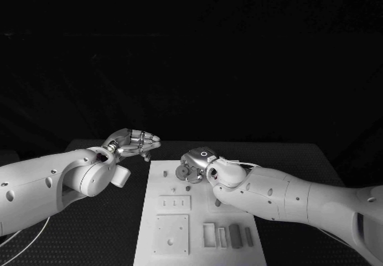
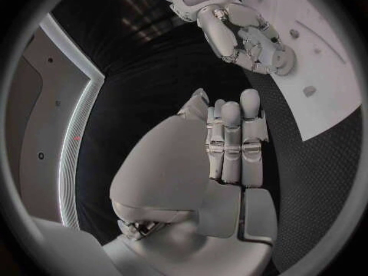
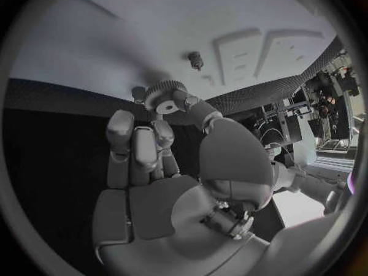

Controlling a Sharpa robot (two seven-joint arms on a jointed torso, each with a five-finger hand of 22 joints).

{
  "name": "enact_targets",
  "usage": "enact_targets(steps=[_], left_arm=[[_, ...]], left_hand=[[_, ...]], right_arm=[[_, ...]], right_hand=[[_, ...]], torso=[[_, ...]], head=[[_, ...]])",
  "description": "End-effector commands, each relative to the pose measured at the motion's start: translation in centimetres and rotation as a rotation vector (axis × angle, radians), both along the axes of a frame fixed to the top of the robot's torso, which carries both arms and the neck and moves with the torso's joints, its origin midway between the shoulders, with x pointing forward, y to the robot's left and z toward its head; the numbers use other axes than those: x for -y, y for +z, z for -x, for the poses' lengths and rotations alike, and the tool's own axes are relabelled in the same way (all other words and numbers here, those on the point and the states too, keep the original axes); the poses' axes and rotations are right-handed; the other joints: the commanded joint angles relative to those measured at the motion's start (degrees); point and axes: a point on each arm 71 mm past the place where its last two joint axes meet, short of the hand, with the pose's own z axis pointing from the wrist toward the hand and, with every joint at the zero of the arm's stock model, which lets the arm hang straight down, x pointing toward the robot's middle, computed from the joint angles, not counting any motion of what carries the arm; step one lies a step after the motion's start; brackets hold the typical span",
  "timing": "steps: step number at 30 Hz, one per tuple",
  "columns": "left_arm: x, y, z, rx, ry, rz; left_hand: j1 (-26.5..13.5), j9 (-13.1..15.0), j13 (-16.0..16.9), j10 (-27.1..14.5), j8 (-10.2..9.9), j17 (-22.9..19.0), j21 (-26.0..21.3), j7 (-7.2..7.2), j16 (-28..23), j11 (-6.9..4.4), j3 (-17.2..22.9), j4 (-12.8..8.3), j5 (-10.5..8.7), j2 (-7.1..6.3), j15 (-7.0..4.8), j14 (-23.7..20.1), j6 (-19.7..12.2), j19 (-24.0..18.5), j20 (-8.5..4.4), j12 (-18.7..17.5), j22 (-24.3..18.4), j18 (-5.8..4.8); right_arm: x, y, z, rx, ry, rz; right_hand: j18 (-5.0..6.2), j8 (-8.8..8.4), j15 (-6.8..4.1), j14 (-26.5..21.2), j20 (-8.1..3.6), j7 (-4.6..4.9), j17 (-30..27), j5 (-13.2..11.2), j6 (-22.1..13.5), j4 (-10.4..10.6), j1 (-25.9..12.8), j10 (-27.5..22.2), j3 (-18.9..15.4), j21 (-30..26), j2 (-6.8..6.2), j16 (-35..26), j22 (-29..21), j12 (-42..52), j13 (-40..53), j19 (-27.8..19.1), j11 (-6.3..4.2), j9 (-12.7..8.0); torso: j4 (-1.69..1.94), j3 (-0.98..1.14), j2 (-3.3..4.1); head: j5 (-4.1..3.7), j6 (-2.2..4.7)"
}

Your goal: Assemble the parts on the task board

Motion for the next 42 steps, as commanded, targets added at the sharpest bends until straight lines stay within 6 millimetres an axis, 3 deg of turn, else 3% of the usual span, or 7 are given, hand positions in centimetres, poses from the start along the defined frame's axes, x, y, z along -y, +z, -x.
enact_targets(steps=[1, 7, 12, 20, 32, 42], left_arm=[[0.23, 0.11, 0.03, 0.003, -0.015, 0.010], [0.33, 0.11, 0.05, 0.003, -0.018, 0.010], [0.24, 0.11, 0.02, 0.003, -0.016, 0.010], [0.28, 0.11, 0.03, 0.003, -0.016, 0.010], [0.32, 0.11, 0.00, 0.003, -0.017, 0.010], [0.27, 0.10, -0.02, 0.003, -0.016, 0.009]], left_hand=[[-0.52, 0.09, 0.10, 0.23, -0.37, -0.11, -0.21, 0.43, 0.40, 0.25, 0.35, -0.01, -0.30, -0.15, -0.17, 0.14, 0.04, 0.26, -0.09, -0.21, 0.08, 4.25], [-0.54, 0.09, 0.11, 0.23, -0.38, -0.13, -0.22, 0.43, 0.41, 0.25, 0.35, 0.00, -0.30, -0.13, -0.16, 0.14, 0.04, 0.26, -0.09, -0.22, 0.09, 4.25], [-0.55, 0.10, 0.12, 0.22, -0.39, -0.14, -0.24, 0.44, 0.42, 0.25, 0.34, -0.01, -0.30, -0.14, -0.16, 0.14, 0.04, 0.26, -0.09, -0.22, 0.10, 4.25], [-0.55, 0.11, 0.13, 0.21, -0.41, -0.17, -0.26, 0.44, 0.44, 0.25, 0.34, -0.02, -0.30, -0.15, -0.16, 0.13, 0.03, 0.27, -0.09, -0.23, 0.12, 4.25], [-0.56, 0.13, 0.16, 0.19, -0.44, -0.20, -0.28, 0.45, 0.46, 0.25, 0.34, -0.02, -0.30, -0.16, -0.16, 0.12, 0.01, 0.28, -0.09, -0.24, 0.15, 4.26], [-0.57, 0.13, 0.17, 0.17, -0.47, -0.22, -0.31, 0.47, 0.48, 0.26, 0.33, -0.01, -0.30, -0.18, -0.15, 0.11, -0.02, 0.28, -0.09, -0.25, 0.17, 4.25]], right_arm=[[-0.14, -0.51, -0.05, -0.010, -0.007, 0.032], [0.13, -0.89, -0.18, -0.015, -0.018, 0.042], [0.28, -0.90, -0.27, -0.010, -0.025, 0.047], [0.07, -0.88, -0.16, -0.014, -0.018, 0.039], [-0.08, -0.76, -0.13, -0.017, -0.016, 0.007], [0.18, -0.73, -0.22, -0.019, -0.024, -0.007]], right_hand=[[4.82, 2.21, -0.07, -0.37, -0.27, 0.62, -0.17, 0.19, 5.00, 0.40, 0.63, -0.62, 0.04, 0.30, -0.05, -0.12, 0.82, -0.53, -0.20, 0.18, 0.13, 3.43], [4.82, 1.92, 0.07, -0.44, -0.26, 0.77, -0.37, 0.19, 4.63, 0.58, 0.61, -0.92, 0.07, 0.26, -0.29, -0.21, 0.81, -0.83, -0.47, 0.16, 0.27, 3.39], [4.82, 1.69, 0.18, -0.57, -0.24, 0.89, -0.71, 0.18, 4.36, 0.73, 0.60, -1.23, 0.09, 0.21, -0.52, -0.35, 0.80, -1.14, -0.75, 0.11, 0.39, 3.37], [4.82, 1.34, 0.36, -0.77, -0.19, 1.08, -1.18, 0.18, 3.94, 0.96, 0.63, -1.61, 0.15, 0.12, -0.99, -0.58, 0.78, -1.48, -1.08, 0.01, 0.57, 3.33], [4.82, -2.01, 1.89, -0.99, -0.19, 2.82, -1.88, 0.14, -0.94, 2.17, 1.00, -3.21, 0.28, -0.11, -2.37, -0.93, 0.78, -2.62, -2.43, -0.18, 2.21, 1.74], [4.82, -2.51, 2.27, -1.02, -0.20, 3.20, -1.92, 0.13, -1.56, 4.19, -0.01, -3.47, 0.03, -0.16, -3.47, -0.93, 0.78, -2.45, -2.65, -0.15, 2.59, 1.19]], torso=[[0.00, -0.04, 0.04], [0.13, -0.06, -0.02], [0.02, -0.05, -0.01], [-0.03, -0.01, 0.01], [-0.04, -0.02, -0.01], [-0.06, -0.01, 0.00]], head=[[0.21, 0.15], [0.42, -0.29], [0.22, 0.10], [0.30, -0.04], [0.28, -0.15], [0.26, -0.26]])
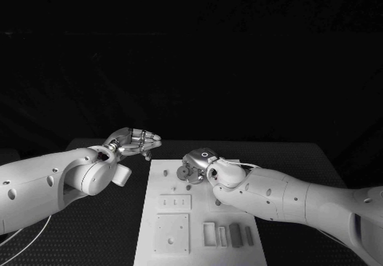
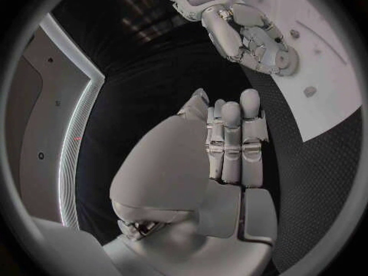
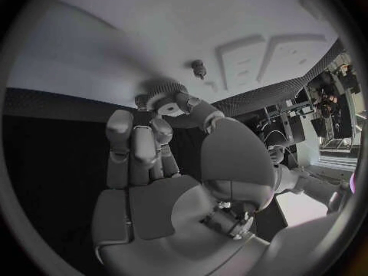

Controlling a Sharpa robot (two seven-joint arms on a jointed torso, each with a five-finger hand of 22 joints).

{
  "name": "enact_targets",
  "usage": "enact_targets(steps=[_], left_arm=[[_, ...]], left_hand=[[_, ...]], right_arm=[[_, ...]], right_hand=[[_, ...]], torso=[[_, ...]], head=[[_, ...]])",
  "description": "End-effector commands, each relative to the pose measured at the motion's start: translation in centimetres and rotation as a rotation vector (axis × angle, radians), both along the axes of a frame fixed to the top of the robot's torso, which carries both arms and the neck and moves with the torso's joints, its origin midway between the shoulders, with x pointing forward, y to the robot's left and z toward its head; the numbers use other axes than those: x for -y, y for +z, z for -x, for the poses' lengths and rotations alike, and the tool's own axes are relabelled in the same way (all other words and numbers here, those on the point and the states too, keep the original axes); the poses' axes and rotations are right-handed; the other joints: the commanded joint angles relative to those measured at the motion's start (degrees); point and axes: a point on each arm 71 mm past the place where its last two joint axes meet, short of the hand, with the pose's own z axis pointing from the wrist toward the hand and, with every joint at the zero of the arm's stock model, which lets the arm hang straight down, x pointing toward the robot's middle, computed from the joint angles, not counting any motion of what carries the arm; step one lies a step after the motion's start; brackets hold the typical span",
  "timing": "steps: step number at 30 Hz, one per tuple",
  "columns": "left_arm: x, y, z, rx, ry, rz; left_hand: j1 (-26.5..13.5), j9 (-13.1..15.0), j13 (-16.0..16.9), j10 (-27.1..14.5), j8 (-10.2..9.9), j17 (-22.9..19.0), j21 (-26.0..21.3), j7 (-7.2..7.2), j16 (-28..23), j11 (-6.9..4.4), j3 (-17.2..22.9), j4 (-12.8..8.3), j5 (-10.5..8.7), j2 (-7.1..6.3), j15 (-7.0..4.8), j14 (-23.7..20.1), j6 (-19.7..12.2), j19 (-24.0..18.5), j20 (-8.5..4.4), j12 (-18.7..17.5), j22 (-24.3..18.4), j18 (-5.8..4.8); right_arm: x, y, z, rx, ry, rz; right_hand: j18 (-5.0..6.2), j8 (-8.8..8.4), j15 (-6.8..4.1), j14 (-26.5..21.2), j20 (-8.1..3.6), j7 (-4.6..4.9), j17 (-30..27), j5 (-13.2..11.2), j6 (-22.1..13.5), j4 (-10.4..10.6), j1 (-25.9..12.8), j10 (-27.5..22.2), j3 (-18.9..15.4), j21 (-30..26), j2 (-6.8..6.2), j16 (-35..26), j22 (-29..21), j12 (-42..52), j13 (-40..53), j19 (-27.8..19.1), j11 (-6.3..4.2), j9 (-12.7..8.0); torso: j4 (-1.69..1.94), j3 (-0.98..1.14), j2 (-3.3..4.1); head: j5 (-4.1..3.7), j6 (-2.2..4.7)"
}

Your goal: Assemble the parts on the task board

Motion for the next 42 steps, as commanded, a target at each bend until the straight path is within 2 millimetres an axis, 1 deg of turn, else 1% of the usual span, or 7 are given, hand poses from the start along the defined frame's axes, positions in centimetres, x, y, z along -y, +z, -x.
enact_targets(steps=[1, 10, 19, 28, 31, 36, 42], left_arm=[[0.2, 0.1, 0.0, 0.003, -0.014, 0.009], [0.2, 0.1, 0.0, 0.003, -0.014, 0.009], [0.2, 0.1, 0.0, 0.002, -0.015, 0.009], [0.1, 0.1, 0.0, 0.002, -0.013, 0.008], [0.1, 0.1, 0.0, 0.003, -0.013, 0.009], [-0.1, 0.1, 0.0, 0.006, -0.011, 0.009], [-0.6, 0.2, -0.1, 0.009, -0.003, 0.009]], left_hand=[[-0.57, 0.07, 0.09, 0.07, -0.26, -0.07, -0.31, 0.47, 0.25, 0.16, 0.33, -0.01, -0.30, -0.18, -0.15, 0.11, -0.02, 0.38, -0.19, -0.25, 0.08, 4.25], [-0.58, 0.08, 0.10, 0.06, -0.28, -0.10, -0.33, 0.48, 0.27, 0.17, 0.33, -0.01, -0.30, -0.18, -0.15, 0.10, -0.03, 0.39, -0.19, -0.26, 0.10, 4.25], [-0.57, 0.09, 0.12, 0.05, -0.29, -0.12, -0.36, 0.48, 0.29, 0.17, 0.34, -0.02, -0.29, -0.16, -0.15, 0.10, -0.02, 0.40, -0.19, -0.26, 0.12, 4.25], [-0.57, 0.11, 0.14, 0.05, -0.30, -0.15, -0.38, 0.48, 0.31, 0.17, 0.35, -0.02, -0.30, -0.16, -0.15, 0.09, -0.01, 0.41, -0.19, -0.26, 0.15, 4.26], [-0.57, 0.12, 0.15, 0.04, -0.31, -0.15, -0.38, 0.48, 0.31, 0.17, 0.35, -0.02, -0.30, -0.15, -0.15, 0.09, -0.01, 0.41, -0.19, -0.26, 0.15, 4.26], [-0.61, 0.13, 0.16, 0.05, -0.31, -0.17, -0.40, 0.49, 0.32, 0.17, 0.35, 0.00, -0.30, -0.13, -0.15, 0.08, -0.01, 0.42, -0.18, -0.25, 0.17, 4.25], [-0.65, 0.16, 0.22, 0.19, -0.31, -0.21, -0.44, 0.49, 0.33, 0.14, 0.34, 0.01, -0.30, -0.13, -0.17, 0.05, 0.03, 0.40, -0.17, -0.18, 0.19, 4.24]], right_arm=[[0.1, 0.0, 0.0, 0.001, 0.000, -0.014], [0.2, 0.0, -0.1, 0.002, -0.009, -0.019], [0.1, 0.0, -0.2, -0.005, -0.010, -0.011], [0.5, 0.0, -0.2, -0.006, -0.008, -0.020], [1.0, 0.2, -0.2, 0.000, -0.005, -0.080], [2.3, 1.2, 0.0, -0.023, 0.046, -0.226], [4.9, 3.3, -0.4, -0.131, 0.141, -0.362]], right_hand=[[4.84, -0.28, 0.38, -0.10, -0.32, 0.92, -0.03, 0.14, 0.70, 0.40, 0.01, -0.50, -0.01, -0.15, -0.48, -0.21, 0.78, -0.17, -0.09, -0.06, 0.41, -0.08], [4.84, -0.36, 0.40, -0.07, -0.40, 0.95, 0.04, 0.14, 0.59, 0.93, 0.11, -0.54, 0.14, -0.16, -0.20, -0.17, 0.79, -0.08, -0.15, -0.04, 0.44, -0.22], [4.84, -0.35, 0.41, -0.09, -0.47, 0.95, 0.03, 0.15, 0.62, 1.00, 0.43, -0.58, 0.27, -0.15, 0.04, -0.16, 0.81, -0.01, -0.20, -0.06, 0.44, -0.28], [4.84, -0.40, 0.44, -0.18, -0.49, 0.98, -0.12, 0.11, 0.53, 0.93, 0.55, -0.64, 0.17, -0.13, -0.25, -0.20, 0.84, 0.03, -0.23, -0.11, 0.46, -0.35], [4.84, -0.40, 0.44, -0.12, -0.50, 0.98, 0.02, 0.11, 0.54, 0.92, 0.60, -0.64, 0.18, -0.13, -0.22, -0.17, 0.84, 0.04, -0.23, -0.11, 0.47, -0.36], [4.84, -0.41, 0.46, -0.09, -0.55, 1.04, 0.07, 0.11, 0.53, 0.74, 0.94, -0.58, 0.16, -0.09, 0.14, -0.12, 0.87, 0.22, -0.23, -0.10, 0.51, -0.42], [4.84, -0.64, 0.69, -0.71, -0.50, 1.27, -0.76, 0.08, 0.08, -0.26, 1.26, -1.06, -0.41, -0.14, 1.20, -0.44, 0.95, 0.35, -0.28, -0.57, 0.74, -0.66]], torso=[[0.01, 0.03, 0.01], [-0.09, 0.09, 0.05], [0.03, -0.02, 0.04], [-0.05, 0.01, -0.01], [-0.07, 0.00, -0.04], [-0.05, -0.02, -0.07], [-0.42, 0.10, -0.12]], head=[[0.03, -0.08], [0.08, -0.27], [-0.17, -0.29], [-0.14, -0.38], [-0.11, -0.34], [-0.34, 0.13], [-0.21, 0.80]])
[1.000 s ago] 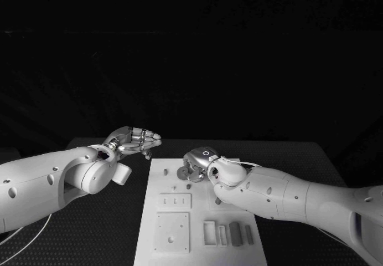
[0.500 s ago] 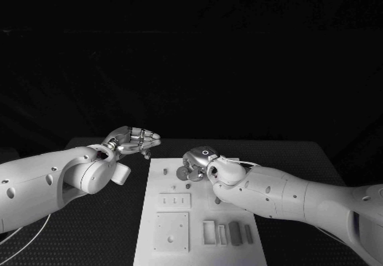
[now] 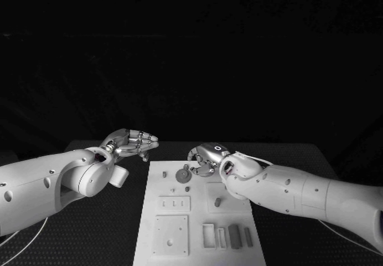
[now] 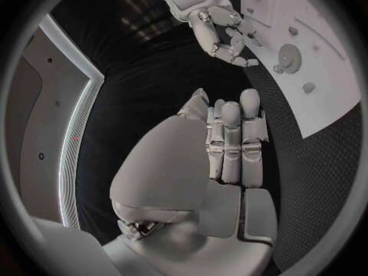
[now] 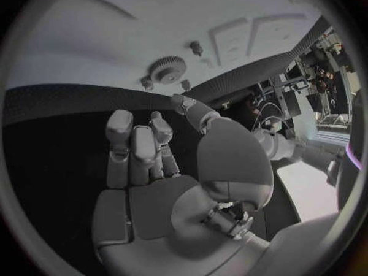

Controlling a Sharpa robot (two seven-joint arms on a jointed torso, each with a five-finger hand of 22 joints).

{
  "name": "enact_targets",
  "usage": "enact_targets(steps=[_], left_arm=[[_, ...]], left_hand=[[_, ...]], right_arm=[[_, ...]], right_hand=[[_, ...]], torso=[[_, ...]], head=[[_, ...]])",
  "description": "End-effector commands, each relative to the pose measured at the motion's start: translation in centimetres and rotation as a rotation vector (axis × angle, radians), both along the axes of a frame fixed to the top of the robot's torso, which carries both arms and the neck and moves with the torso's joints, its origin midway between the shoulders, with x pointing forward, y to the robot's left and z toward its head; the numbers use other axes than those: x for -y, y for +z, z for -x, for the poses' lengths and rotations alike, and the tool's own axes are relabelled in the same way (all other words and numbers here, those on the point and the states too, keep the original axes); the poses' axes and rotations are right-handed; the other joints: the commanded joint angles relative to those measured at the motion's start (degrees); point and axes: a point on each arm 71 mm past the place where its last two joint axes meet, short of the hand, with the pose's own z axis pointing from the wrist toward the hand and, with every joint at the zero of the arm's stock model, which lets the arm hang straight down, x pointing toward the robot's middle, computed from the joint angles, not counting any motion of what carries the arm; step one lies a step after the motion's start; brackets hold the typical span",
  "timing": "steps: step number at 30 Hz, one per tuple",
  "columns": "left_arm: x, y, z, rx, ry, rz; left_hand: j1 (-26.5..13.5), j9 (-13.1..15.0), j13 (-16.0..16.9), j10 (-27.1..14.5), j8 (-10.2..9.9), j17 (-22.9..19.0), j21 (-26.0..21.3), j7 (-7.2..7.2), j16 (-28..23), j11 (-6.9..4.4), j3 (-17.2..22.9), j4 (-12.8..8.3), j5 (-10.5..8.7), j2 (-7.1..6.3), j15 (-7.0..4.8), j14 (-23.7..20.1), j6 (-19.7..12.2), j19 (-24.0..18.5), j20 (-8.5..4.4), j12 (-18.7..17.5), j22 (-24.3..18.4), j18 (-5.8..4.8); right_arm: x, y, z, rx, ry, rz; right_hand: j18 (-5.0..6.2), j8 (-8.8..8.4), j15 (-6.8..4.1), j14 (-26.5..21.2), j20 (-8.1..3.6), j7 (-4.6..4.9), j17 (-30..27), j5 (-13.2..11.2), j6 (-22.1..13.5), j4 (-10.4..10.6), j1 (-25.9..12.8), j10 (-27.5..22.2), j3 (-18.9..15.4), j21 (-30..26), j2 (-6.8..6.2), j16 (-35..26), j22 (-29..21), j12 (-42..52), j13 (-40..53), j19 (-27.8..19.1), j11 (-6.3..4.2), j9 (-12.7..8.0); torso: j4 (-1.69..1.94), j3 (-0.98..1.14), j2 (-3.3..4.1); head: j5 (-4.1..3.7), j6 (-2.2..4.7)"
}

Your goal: Assemble the parts on the task board

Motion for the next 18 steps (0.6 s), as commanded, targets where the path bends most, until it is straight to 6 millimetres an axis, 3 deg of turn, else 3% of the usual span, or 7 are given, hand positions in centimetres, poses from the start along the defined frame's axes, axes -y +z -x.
enact_targets(steps=[1, 2, 4, 10, 13, 18], left_arm=[[0.0, 0.2, 0.0, 0.008, -0.014, 0.011], [-0.1, 0.2, 0.0, 0.009, -0.011, 0.010], [-0.2, 0.2, -0.1, 0.010, -0.008, 0.009], [-0.3, 0.1, -0.3, 0.009, -0.007, 0.008], [-0.3, 0.1, -0.4, 0.009, -0.009, 0.007], [-0.4, 0.1, -0.4, 0.009, -0.007, 0.007]], left_hand=[[-0.66, 0.06, 0.09, 0.33, -0.32, -0.07, -0.24, 0.50, 0.35, 0.20, 0.35, 0.00, -0.30, -0.12, -0.18, 0.05, 0.04, 0.10, -0.05, -0.15, 0.07, 4.25], [-0.66, 0.07, 0.11, 0.37, -0.32, -0.08, -0.24, 0.50, 0.35, 0.19, 0.35, 0.00, -0.30, -0.12, -0.19, 0.04, 0.04, 0.10, -0.06, -0.13, 0.08, 4.25], [-0.66, 0.07, 0.11, 0.38, -0.32, -0.09, -0.25, 0.49, 0.35, 0.19, 0.35, 0.00, -0.30, -0.13, -0.19, 0.04, 0.04, 0.10, -0.06, -0.12, 0.08, 4.25], [-0.67, 0.09, 0.17, 0.52, -0.33, -0.12, -0.29, 0.49, 0.35, 0.15, 0.35, -0.01, -0.30, -0.12, -0.23, 0.01, 0.07, 0.08, -0.06, -0.06, 0.10, 4.24], [-0.68, 0.15, 0.36, 1.01, -0.36, -0.21, -0.36, 0.48, 0.39, 0.00, 0.36, -0.02, -0.30, -0.11, -0.35, -0.04, 0.10, 0.08, -0.11, 0.13, 0.17, 4.21], [-0.68, 0.17, 0.44, 1.22, -0.38, -0.26, -0.41, 0.48, 0.41, -0.07, 0.37, -0.02, -0.30, -0.11, -0.42, -0.06, 0.12, 0.08, -0.14, 0.19, 0.21, 4.19]], right_arm=[[1.1, 1.2, 0.0, -0.096, 0.110, -0.195], [1.9, 1.6, 0.0, -0.095, 0.113, -0.214], [3.6, 2.3, -0.2, -0.101, 0.112, -0.237], [8.1, 2.9, -0.6, -0.156, 0.059, -0.258], [10.5, 2.7, -0.9, -0.173, 0.023, -0.250], [13.6, 2.4, -1.4, -0.193, -0.032, -0.223]], right_hand=[[4.86, -0.33, 0.34, -0.52, -0.09, 0.92, -0.53, 0.10, 0.42, -0.78, 0.11, -1.17, -0.44, -0.19, 0.79, -0.52, 0.97, 0.39, -0.04, -0.69, 0.67, -0.17], [4.86, -0.35, 0.37, -0.63, -0.03, 0.95, -0.56, 0.10, 0.38, -1.10, 0.14, -1.32, -0.59, -0.19, 1.15, -0.54, 1.00, 0.45, -0.02, -0.84, 0.71, -0.22], [4.86, -0.27, 0.41, -1.09, 0.15, 0.99, -0.88, 0.13, 0.50, -1.76, -0.03, -1.69, -1.00, -0.18, 1.52, -0.66, 1.05, 0.54, -0.01, -1.21, 0.75, -0.26], [4.86, -0.19, 0.49, -2.48, 0.50, 1.06, -2.38, 0.17, 0.61, -2.72, 0.00, -2.40, -1.28, -0.36, 1.58, -1.36, 1.05, 0.44, -0.10, -1.98, 0.83, -0.32], [4.86, -0.20, 0.51, -2.73, 0.66, 1.08, -2.43, 0.19, 0.57, -3.25, 0.19, -2.62, -1.31, -0.41, 1.66, -1.45, 1.04, 0.45, -0.15, -2.25, 0.85, -0.38], [4.86, -0.31, 0.35, -3.10, 0.91, 0.85, -2.46, 0.20, 0.29, -4.11, 0.64, -3.02, -1.25, -0.49, 1.70, -1.63, 1.04, 0.40, -0.27, -2.66, 0.64, -0.50]], torso=[[-0.27, 0.03, -0.06], [-0.26, 0.00, -0.08], [-0.60, 0.04, -0.22], [-1.24, 0.27, -0.46], [-1.41, 0.36, -0.55], [-1.32, 0.51, -0.45]], head=[[-0.04, 0.55], [-0.05, 0.69], [0.02, 0.95], [0.19, 1.25], [0.08, 1.36], [-0.16, 1.54]])
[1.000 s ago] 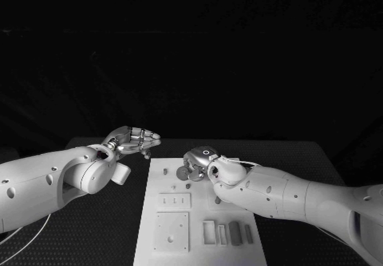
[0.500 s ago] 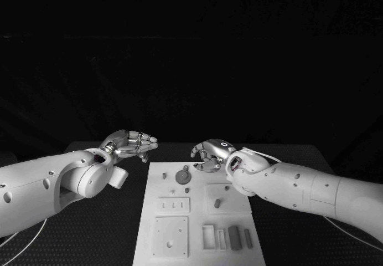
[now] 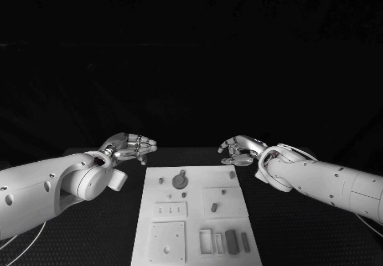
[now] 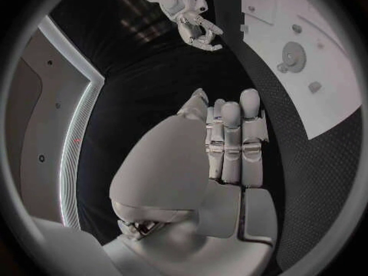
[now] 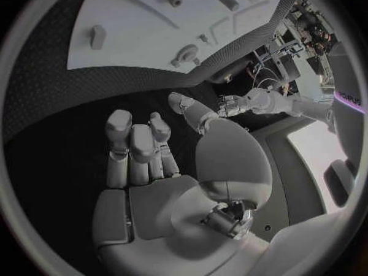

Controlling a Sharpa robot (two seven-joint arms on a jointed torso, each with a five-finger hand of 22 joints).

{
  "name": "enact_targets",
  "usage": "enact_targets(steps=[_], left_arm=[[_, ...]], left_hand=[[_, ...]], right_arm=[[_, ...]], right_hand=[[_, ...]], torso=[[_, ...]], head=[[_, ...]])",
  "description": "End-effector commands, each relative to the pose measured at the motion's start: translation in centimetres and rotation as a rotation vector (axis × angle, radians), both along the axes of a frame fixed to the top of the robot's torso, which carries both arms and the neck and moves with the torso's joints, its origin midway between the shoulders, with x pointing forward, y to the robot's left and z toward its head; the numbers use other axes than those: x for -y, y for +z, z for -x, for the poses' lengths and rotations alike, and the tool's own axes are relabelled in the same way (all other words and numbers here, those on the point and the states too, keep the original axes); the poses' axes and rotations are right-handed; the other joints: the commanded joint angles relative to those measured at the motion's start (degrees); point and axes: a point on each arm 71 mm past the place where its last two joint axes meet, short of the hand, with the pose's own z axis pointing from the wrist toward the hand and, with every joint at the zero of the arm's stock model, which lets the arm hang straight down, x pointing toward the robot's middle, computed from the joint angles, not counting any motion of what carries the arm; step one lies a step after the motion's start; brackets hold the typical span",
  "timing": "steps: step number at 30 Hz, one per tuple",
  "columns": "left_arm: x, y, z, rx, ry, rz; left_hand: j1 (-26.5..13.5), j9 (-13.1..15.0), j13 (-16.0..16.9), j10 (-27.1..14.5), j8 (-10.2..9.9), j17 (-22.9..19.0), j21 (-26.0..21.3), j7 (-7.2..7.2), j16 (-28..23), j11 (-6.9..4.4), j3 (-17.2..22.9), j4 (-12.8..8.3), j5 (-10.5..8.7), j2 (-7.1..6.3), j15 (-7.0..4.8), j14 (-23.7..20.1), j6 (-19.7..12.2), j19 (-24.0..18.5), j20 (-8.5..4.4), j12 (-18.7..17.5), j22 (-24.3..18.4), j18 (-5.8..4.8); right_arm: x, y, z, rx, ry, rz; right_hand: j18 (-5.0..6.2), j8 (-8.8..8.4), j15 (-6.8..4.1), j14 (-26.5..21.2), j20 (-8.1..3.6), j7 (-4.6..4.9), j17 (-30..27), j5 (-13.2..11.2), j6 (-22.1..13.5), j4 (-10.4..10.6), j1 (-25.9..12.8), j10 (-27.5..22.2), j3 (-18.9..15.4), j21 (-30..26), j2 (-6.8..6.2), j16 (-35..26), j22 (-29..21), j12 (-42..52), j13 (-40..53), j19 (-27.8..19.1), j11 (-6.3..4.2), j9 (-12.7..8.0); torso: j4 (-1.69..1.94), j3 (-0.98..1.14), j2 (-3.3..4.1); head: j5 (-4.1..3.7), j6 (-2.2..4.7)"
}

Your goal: Assemble the parts on the task board

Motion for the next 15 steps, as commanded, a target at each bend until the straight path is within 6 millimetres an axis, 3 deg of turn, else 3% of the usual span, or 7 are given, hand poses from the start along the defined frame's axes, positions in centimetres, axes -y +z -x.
enact_targets(steps=[1, 2, 6, 8, 15], left_arm=[[0.2, 0.1, 0.0, 0.005, -0.021, 0.012], [0.2, 0.0, 0.0, 0.005, -0.021, 0.012], [0.1, 0.0, 0.0, 0.004, -0.020, 0.012], [0.1, -0.1, 0.0, 0.003, -0.021, 0.012], [0.1, -0.4, 0.1, -0.002, -0.023, 0.013]], left_hand=[[-0.45, 0.10, 0.10, 0.30, -0.38, -0.10, -0.18, 0.34, 0.19, -0.02, 0.37, -0.02, -0.30, 0.12, -0.43, -0.06, -0.02, 0.08, -0.16, 0.19, 0.08, 4.19], [-0.45, 0.10, 0.10, 0.30, -0.38, -0.10, -0.19, 0.34, 0.19, -0.02, 0.36, -0.02, -0.30, 0.11, -0.43, -0.07, -0.02, 0.08, -0.16, 0.18, 0.08, 4.18], [-0.48, 0.12, 0.08, 0.09, -0.43, -0.15, -0.24, 0.32, 0.21, 0.03, 0.34, -0.01, -0.30, 0.07, -0.40, -0.09, -0.05, 0.08, -0.18, 0.01, 0.11, 4.15], [-0.48, 0.13, 0.06, -0.10, -0.47, -0.20, -0.28, 0.33, 0.23, 0.08, 0.33, -0.02, -0.30, 0.05, -0.36, -0.11, -0.08, 0.08, -0.19, -0.12, 0.14, 4.13], [-0.50, 0.17, 0.01, -0.54, -0.58, -0.29, -0.38, 0.35, 0.29, 0.21, 0.30, -0.02, -0.31, -0.02, -0.24, -0.15, -0.17, 0.10, -0.18, -0.36, 0.22, 4.10]], right_arm=[[1.2, -0.5, 0.0, -0.064, 0.024, -0.010], [1.5, -0.6, 0.0, -0.067, 0.021, -0.006], [2.9, -1.0, -0.2, -0.079, -0.004, 0.019], [3.6, -1.6, -0.3, -0.090, -0.022, 0.030], [4.9, -4.1, -0.3, -0.145, -0.051, 0.067]], right_hand=[[5.35, -0.24, -0.13, -0.57, 0.16, 0.41, -0.06, 0.20, 0.53, -0.66, 0.50, -1.00, -0.03, -0.32, 0.25, -0.32, 1.03, 0.05, -0.14, -0.56, 0.27, -0.11], [5.35, -0.27, -0.17, -0.66, 0.21, 0.38, -0.06, 0.20, 0.45, -0.74, 0.50, -1.10, -0.04, -0.35, 0.21, -0.36, 1.02, 0.02, -0.16, -0.65, 0.24, -0.14], [5.35, -0.48, -0.30, -1.04, 0.44, 0.23, -0.07, 0.19, -0.06, -1.03, 0.44, -1.51, -0.10, -0.48, 0.00, -0.52, 1.00, -0.07, -0.25, -1.01, 0.10, -0.27], [5.35, -0.90, -0.32, -1.53, 0.68, 0.21, -0.09, 0.20, -1.00, -1.22, 0.30, -2.05, -0.18, -0.69, -0.33, -0.73, 0.98, -0.22, -0.33, -1.48, 0.08, -0.50], [5.35, -2.38, 0.04, -3.81, 1.62, 0.56, -0.05, 0.19, -4.89, -1.60, 0.17, -4.61, -0.29, -1.65, -1.01, -1.46, 0.93, -0.71, -0.42, -3.39, 0.44, -1.21]], torso=[[-0.09, 0.24, 0.03], [-0.08, 0.19, 0.04], [-0.22, 0.45, -0.01], [-0.18, 0.31, -0.01], [0.02, 0.35, 0.03]], head=[[-0.05, 0.09], [0.01, 0.07], [0.01, 0.03], [-0.07, -0.02], [-0.11, -0.05]])
